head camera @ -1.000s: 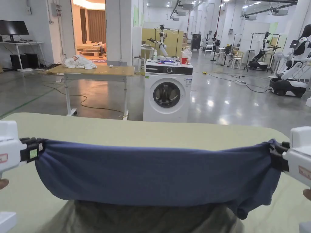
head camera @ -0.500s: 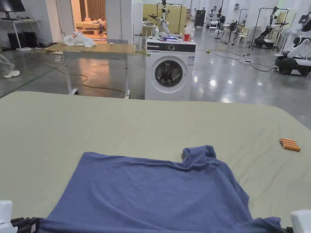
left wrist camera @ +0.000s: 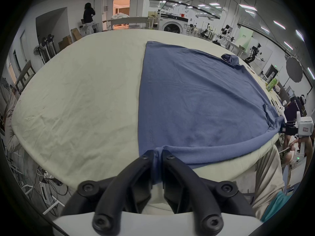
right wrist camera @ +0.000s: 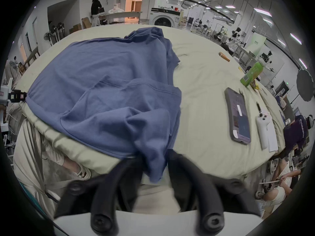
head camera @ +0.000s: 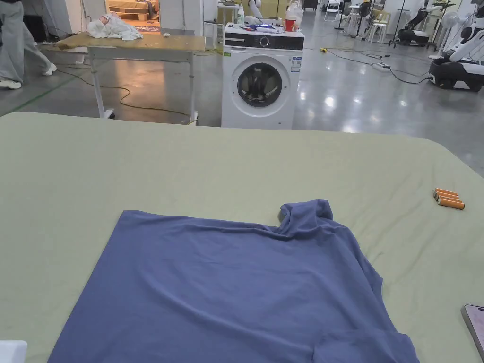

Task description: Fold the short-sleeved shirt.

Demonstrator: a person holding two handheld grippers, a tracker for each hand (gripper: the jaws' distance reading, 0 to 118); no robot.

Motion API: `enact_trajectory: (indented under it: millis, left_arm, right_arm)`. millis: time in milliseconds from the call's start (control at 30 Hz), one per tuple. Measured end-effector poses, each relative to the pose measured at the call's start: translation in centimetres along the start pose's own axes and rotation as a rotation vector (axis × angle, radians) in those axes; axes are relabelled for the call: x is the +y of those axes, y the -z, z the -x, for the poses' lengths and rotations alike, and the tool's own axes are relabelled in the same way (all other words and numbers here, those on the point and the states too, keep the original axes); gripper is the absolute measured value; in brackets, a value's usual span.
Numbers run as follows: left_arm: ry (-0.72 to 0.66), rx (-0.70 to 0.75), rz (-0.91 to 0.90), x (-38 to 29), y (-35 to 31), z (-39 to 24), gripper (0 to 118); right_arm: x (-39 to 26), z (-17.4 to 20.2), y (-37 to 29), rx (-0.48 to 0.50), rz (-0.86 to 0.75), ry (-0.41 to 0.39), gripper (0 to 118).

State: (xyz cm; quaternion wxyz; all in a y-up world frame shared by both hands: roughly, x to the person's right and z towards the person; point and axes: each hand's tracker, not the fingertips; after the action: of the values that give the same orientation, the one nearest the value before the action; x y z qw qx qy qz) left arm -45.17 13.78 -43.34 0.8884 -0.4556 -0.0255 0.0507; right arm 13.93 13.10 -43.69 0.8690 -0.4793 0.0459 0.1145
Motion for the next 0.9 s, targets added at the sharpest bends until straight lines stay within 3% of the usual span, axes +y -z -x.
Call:
enact_trajectory:
  millis: [67, 100, 200, 333, 467, 567, 667, 767, 900]
  left_arm:
    - [0.007, 0.004, -0.032, 0.5, -0.8, -0.5, 23]
    - [0.011, 0.005, -0.047, 0.8, -1.1, -0.8, 32]
    - [0.045, 0.003, -0.168, 2.5, -1.8, -1.4, 48]
    - [0.059, -0.006, -0.327, 5.2, -2.4, -3.4, 48]
    - [0.086, 0.017, -0.453, 7.9, -2.6, -6.2, 47]
    - [0.106, 0.011, -0.530, 9.2, -3.1, -8.1, 34]
    - [0.129, 0.029, -0.616, 9.9, -3.8, -9.9, 27]
    - [0.165, 0.078, -0.718, 10.2, -3.5, -10.1, 1]
    - [0.161, 0.134, -0.803, 9.8, -4.1, -10.7, 0]
  right_arm:
    - [0.3, -0.1, -1.7, -0.041, -0.036, 0.010, 55]
    - [0.7, -0.2, -2.6, -0.043, -0.069, 0.029, 64]
    - [2.6, -0.1, -5.0, -0.048, -0.202, 0.067, 64]
    - [5.9, 1.4, -6.4, -0.061, -0.431, 0.103, 67]
    - [9.2, 3.5, -6.7, -0.089, -0.551, 0.140, 67]
    - [10.9, 4.8, -6.9, -0.076, -0.630, 0.167, 67]
    - [11.8, 6.0, -7.4, -0.088, -0.752, 0.189, 59]
    - [12.5, 7.3, -7.7, -0.133, -0.854, 0.191, 5]
    - [13.0, 8.5, -7.7, -0.105, -0.900, 0.200, 0]
